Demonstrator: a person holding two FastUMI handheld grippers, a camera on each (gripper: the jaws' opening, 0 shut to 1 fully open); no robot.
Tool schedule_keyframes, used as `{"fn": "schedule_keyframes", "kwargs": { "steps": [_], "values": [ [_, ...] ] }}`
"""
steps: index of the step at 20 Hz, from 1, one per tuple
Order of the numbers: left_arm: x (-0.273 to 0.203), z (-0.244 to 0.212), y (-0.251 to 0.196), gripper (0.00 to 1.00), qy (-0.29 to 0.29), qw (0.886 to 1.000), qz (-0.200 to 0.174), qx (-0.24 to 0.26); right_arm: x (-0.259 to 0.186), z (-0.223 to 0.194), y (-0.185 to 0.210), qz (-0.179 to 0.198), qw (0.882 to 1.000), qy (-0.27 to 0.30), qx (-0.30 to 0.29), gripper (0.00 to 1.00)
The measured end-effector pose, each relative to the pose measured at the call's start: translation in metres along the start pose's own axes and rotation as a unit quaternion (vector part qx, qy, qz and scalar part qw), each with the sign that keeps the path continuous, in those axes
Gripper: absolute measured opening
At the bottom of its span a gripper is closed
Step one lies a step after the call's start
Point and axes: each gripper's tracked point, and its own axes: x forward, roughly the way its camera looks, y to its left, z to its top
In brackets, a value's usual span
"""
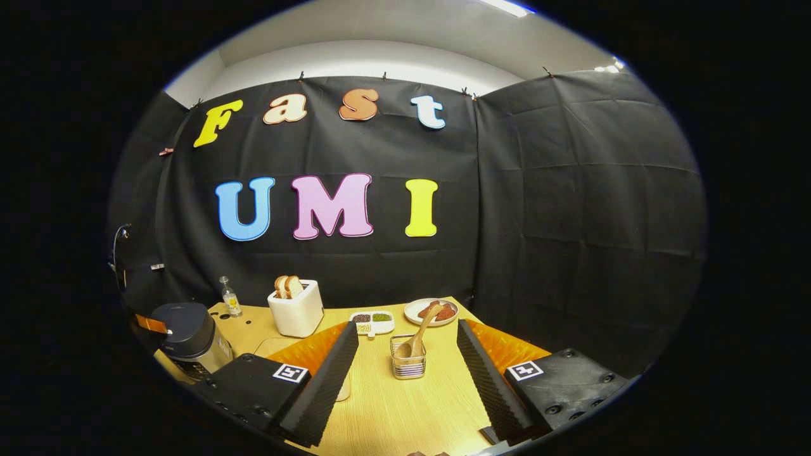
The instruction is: Close the left gripper, press the button to open the rice cooker; take a wooden spoon from the chopstick holder with the right hand, scoop a spoonful of rice and pour it into the rice cooker, then put the wooden spoon back into the chopstick holder.
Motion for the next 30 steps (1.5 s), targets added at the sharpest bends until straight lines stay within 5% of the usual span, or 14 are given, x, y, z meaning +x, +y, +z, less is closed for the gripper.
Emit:
{"fn": "schedule_keyframes", "kwargs": {
  "steps": [6, 11, 17, 21, 23, 28, 30],
  "values": [
    [0.0, -0.001, 0.001, 0.06, 0.011, 1.0, 0.022, 0.006, 0.024, -0.001, 0.012, 0.029, 1.0, 0.009, -0.003, 0.98],
    [-0.015, 0.028, 0.001, 0.06, -0.06, 0.996, 0.066, 0.011, 0.053, -0.007, 0.015, 0.06, 0.998, 0.025, -0.005, 0.98],
    [-0.086, 0.128, 0.0, 0.07, -0.239, 0.956, 0.172, 0.002, 0.098, -0.018, 0.022, 0.098, 0.994, 0.041, -0.003, 0.98],
    [-0.09, 0.134, -0.015, 0.08, -0.239, 0.954, 0.182, 0.01, 0.134, -0.023, 0.008, 0.096, 0.994, 0.049, 0.006, 0.98],
    [-0.093, 0.125, -0.024, 0.2, -0.236, 0.954, 0.184, -0.015, 0.152, -0.032, -0.004, 0.087, 0.994, 0.06, 0.014, 0.98],
    [-0.096, 0.1, -0.05, 0.94, -0.217, 0.956, 0.188, -0.056, 0.196, -0.063, -0.03, 0.064, 0.991, 0.106, 0.05, 0.98],
    [-0.1, 0.092, -0.05, 0.95, -0.208, 0.952, 0.217, -0.061, 0.212, -0.08, -0.038, 0.062, 0.988, 0.129, 0.065, 0.98]
  ]
}}
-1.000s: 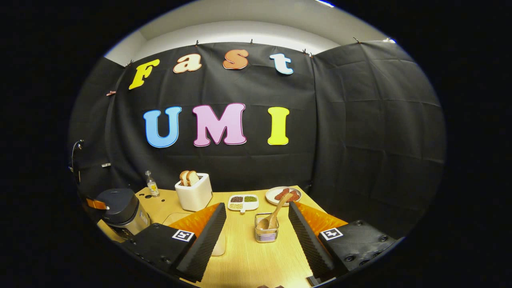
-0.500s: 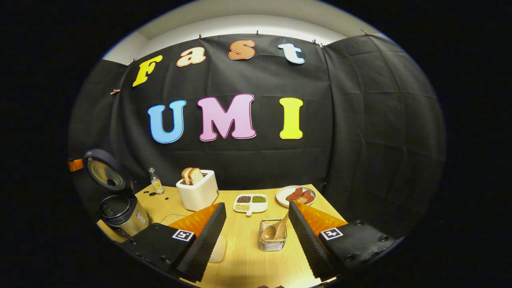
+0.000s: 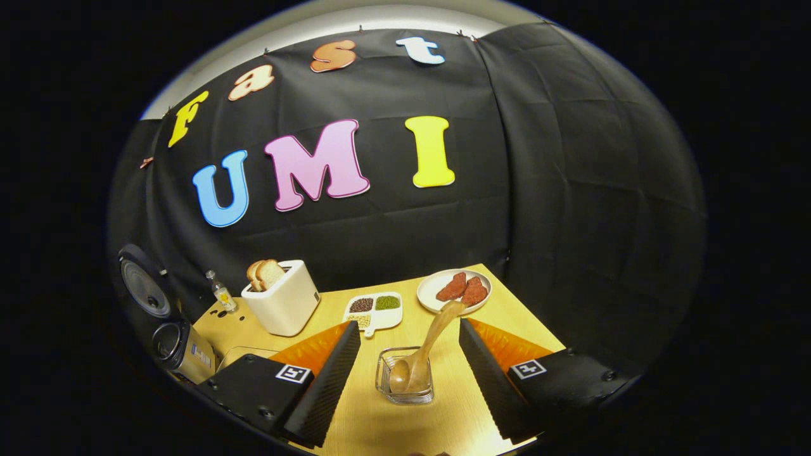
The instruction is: Close the left gripper, press the button to open the rice cooker; take a wooden spoon from the chopstick holder with the right hand, scoop a spoonful of rice and pour it into the rice cooker, then put the wooden spoon back into the chopstick holder.
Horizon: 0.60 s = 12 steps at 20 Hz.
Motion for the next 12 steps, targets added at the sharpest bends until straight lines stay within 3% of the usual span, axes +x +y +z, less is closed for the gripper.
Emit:
{"fn": "schedule_keyframes", "kwargs": {
  "steps": [6, 12],
  "values": [
    [-0.022, -0.037, -0.027, 0.95, 0.043, 0.999, 0.026, -0.01, 0.062, -0.033, -0.022, 0.006, 0.998, 0.052, 0.036, 0.98],
    [-0.044, -0.07, -0.065, 0.95, 0.095, 0.995, 0.012, -0.002, 0.113, -0.061, -0.028, -0.001, 0.988, 0.104, 0.111, 0.99]
  ]
}}
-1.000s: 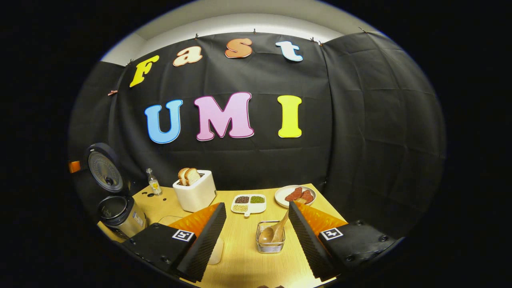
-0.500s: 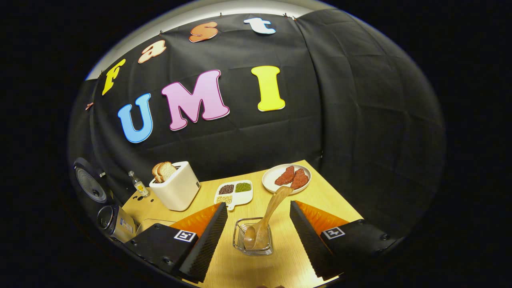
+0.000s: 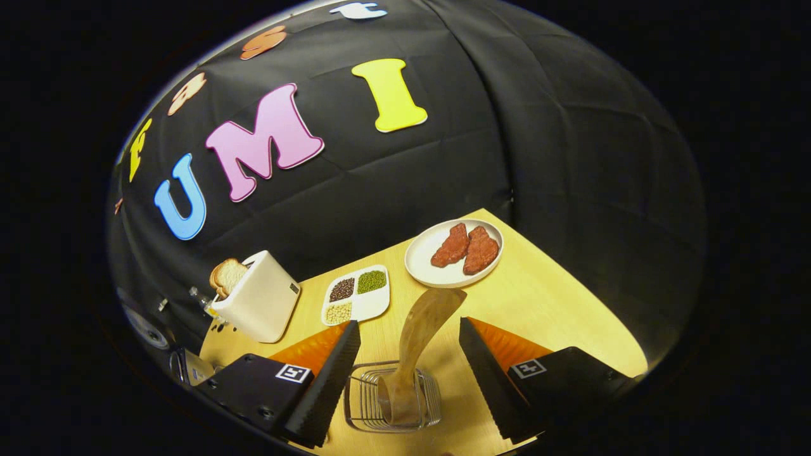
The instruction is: Close the left gripper, press the button to open the rice cooker; take a wooden spoon from the chopstick holder with the right hand, scoop a spoonful of rice and pour it into the rice cooker, then put the wooden spoon back into the chopstick holder.
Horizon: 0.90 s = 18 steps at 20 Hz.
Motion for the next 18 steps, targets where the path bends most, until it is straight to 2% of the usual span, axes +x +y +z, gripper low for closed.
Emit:
{"fn": "schedule_keyframes", "kwargs": {
  "steps": [3, 6, 9, 10, 11, 12, 13, 14, 18],
  "values": [
    [-0.002, -0.005, -0.015, 0.96, 0.009, 1.0, -0.011, 0.011, 0.017, -0.013, 0.001, 0.005, 0.999, 0.027, 0.025, 0.96],
    [-0.005, -0.001, -0.029, 0.95, 0.005, 0.999, -0.026, 0.028, 0.024, -0.014, 0.004, 0.009, 0.998, 0.033, 0.043, 0.58],
    [-0.006, -0.004, -0.04, 0.96, 0.004, 0.998, -0.043, 0.04, 0.021, -0.021, 0.011, 0.01, 0.996, 0.056, 0.066, 0.58],
    [-0.005, -0.006, -0.044, 0.96, 0.009, 0.998, -0.048, 0.041, 0.026, -0.017, 0.011, 0.009, 0.997, 0.05, 0.064, 0.43],
    [-0.006, -0.008, -0.047, 0.96, 0.011, 0.998, -0.054, 0.041, 0.019, -0.013, 0.011, 0.014, 0.997, 0.046, 0.061, 0.25],
    [-0.007, -0.007, -0.052, 0.95, 0.01, 0.997, -0.062, 0.039, 0.028, -0.02, 0.008, 0.003, 0.997, 0.046, 0.057, 0.26],
    [-0.007, -0.008, -0.054, 0.96, 0.008, 0.997, -0.069, 0.04, 0.014, -0.016, 0.004, -0.008, 0.998, 0.04, 0.053, 0.17],
    [-0.006, -0.008, -0.054, 0.95, 0.008, 0.996, -0.074, 0.042, 0.018, -0.014, 0.005, -0.007, 0.998, 0.041, 0.051, 0.2],
    [-0.002, -0.005, -0.042, 0.94, 0.007, 0.996, -0.086, 0.03, -0.001, 0.002, 0.021, -0.001, 0.999, 0.013, 0.03, 0.15]
  ]
}}
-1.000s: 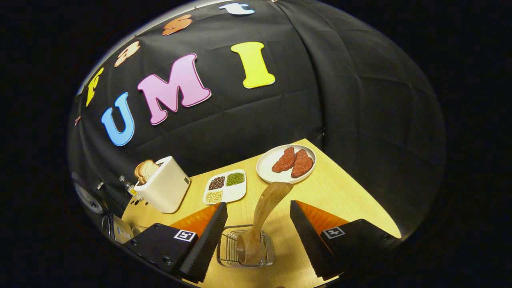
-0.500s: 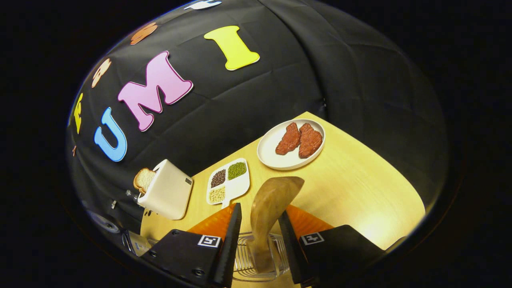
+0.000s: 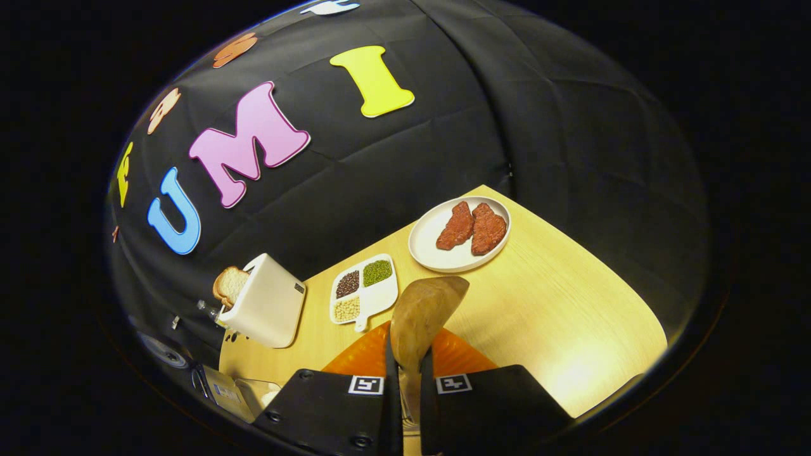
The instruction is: Close the left gripper, press the button to open the rice cooker; take a wooden spoon from the chopstick holder with the right hand, scoop a spoonful of rice and pour it into the rice cooker, then put the wooden spoon back into the chopstick holder.
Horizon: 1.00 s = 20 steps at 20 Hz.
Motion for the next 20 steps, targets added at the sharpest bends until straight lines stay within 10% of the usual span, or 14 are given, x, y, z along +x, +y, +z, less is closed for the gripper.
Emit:
{"fn": "schedule_keyframes", "kwargs": {
  "steps": [11, 20],
  "values": [
    [0.014, 0.009, 0.082, 0.95, -0.027, 0.999, -0.038, -0.016, -0.084, 0.04, 0.094, 0.034, 0.996, -0.081, 0.0, 0.15],
    [0.024, 0.004, 0.124, 0.96, -0.033, 0.995, -0.094, -0.003, -0.09, -0.048, 0.187, 0.077, 0.994, -0.047, -0.061, 0.15]
  ]
}}
